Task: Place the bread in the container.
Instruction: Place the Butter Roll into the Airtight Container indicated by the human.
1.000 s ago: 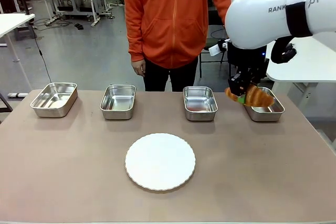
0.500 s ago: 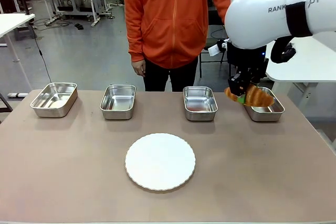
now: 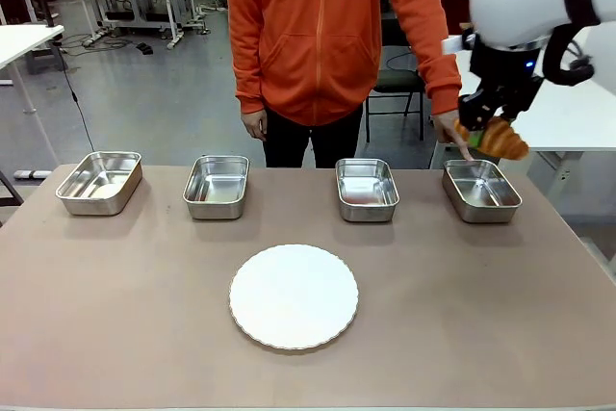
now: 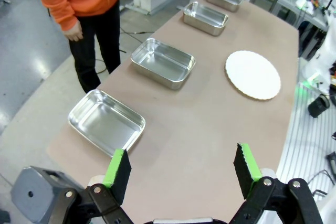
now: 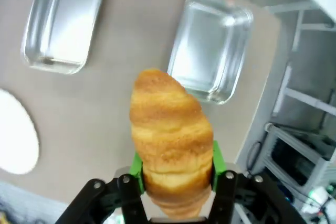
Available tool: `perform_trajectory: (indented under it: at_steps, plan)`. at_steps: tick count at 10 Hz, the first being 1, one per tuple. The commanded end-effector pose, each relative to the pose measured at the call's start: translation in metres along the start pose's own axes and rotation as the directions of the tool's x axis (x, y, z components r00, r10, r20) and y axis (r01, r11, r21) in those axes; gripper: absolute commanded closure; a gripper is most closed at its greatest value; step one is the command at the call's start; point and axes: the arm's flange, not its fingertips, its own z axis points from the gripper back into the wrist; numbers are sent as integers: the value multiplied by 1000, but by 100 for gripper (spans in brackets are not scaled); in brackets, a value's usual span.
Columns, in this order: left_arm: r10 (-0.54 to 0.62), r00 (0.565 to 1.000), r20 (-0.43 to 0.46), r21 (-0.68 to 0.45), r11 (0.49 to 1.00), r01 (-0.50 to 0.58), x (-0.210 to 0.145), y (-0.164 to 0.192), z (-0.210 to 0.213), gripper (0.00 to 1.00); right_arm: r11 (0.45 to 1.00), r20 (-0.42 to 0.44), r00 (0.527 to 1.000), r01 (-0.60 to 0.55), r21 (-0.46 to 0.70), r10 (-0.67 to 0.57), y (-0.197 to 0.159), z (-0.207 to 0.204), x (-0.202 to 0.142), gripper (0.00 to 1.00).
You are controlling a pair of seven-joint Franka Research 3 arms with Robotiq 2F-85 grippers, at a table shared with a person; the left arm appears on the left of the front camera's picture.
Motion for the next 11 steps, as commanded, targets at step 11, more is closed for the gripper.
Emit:
perform_trajectory:
  at_steps: [11]
  plan:
    - [-15,1000,11,1,1000,15,1,-1,0,0,964,-43,976,219,152,-215,-39,-69,23,44]
